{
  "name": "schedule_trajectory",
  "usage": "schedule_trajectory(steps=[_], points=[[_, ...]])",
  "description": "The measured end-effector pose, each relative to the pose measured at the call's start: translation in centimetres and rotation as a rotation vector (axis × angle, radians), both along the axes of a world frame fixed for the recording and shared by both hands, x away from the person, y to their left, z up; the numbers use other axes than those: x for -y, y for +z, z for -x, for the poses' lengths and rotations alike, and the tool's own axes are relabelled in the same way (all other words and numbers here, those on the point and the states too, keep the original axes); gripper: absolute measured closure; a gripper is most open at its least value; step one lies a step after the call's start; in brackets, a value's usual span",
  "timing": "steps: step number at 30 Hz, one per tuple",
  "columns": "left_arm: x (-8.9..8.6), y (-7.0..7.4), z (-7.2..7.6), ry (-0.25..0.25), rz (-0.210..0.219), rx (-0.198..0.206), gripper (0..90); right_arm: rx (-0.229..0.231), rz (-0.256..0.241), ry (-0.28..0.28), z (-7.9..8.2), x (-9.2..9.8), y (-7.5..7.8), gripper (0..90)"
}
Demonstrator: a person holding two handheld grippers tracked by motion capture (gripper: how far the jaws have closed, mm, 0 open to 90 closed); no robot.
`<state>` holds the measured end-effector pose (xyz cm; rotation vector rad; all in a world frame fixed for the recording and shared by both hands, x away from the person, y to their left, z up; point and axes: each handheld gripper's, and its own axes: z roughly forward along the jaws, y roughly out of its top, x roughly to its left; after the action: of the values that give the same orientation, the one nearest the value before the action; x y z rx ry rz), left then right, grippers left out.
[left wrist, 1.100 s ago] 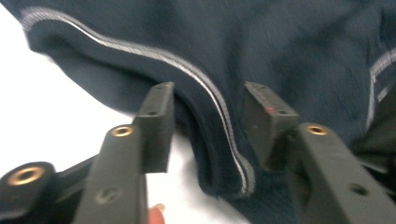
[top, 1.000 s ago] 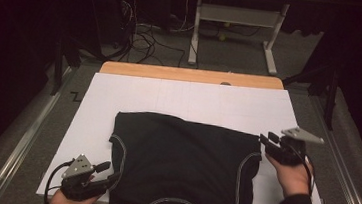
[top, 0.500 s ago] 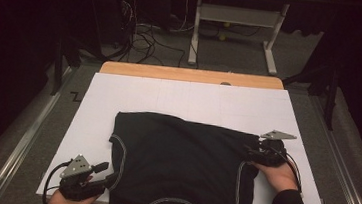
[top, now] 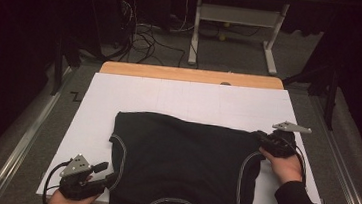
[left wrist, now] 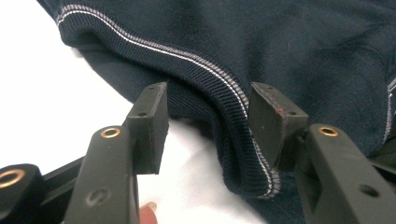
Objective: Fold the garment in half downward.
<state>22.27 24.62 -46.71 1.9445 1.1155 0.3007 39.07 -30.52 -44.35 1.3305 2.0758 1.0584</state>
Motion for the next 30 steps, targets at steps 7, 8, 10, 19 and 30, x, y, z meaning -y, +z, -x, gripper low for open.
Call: schedule_trajectory(steps=[7, 8, 10, 19, 30], points=[[-0.3, 0.1, 0.1, 0.013, 0.013, 0.000, 43.8, 0.048, -0.099, -0.032, -1.3, -0.2, 1.4, 80.5], [-0.3, 0.1, 0.1, 0.013, 0.015, 0.001, 43.7, 0.013, -0.070, -0.036, -1.4, -0.3, 1.3, 75.4], [-0.4, 0.0, 0.1, 0.014, 0.014, 0.000, 43.7, -0.004, 0.030, -0.089, -1.5, -0.2, 1.1, 65.1], [-0.2, 0.0, -0.2, 0.010, 0.010, -0.001, 43.7, -0.043, 0.135, 0.007, -4.0, -2.8, -0.3, 47.3], [-0.4, 0.1, -0.2, -0.006, 0.024, 0.010, 41.5, -0.074, 0.180, -0.048, -5.9, -2.7, -1.3, 82.4]])
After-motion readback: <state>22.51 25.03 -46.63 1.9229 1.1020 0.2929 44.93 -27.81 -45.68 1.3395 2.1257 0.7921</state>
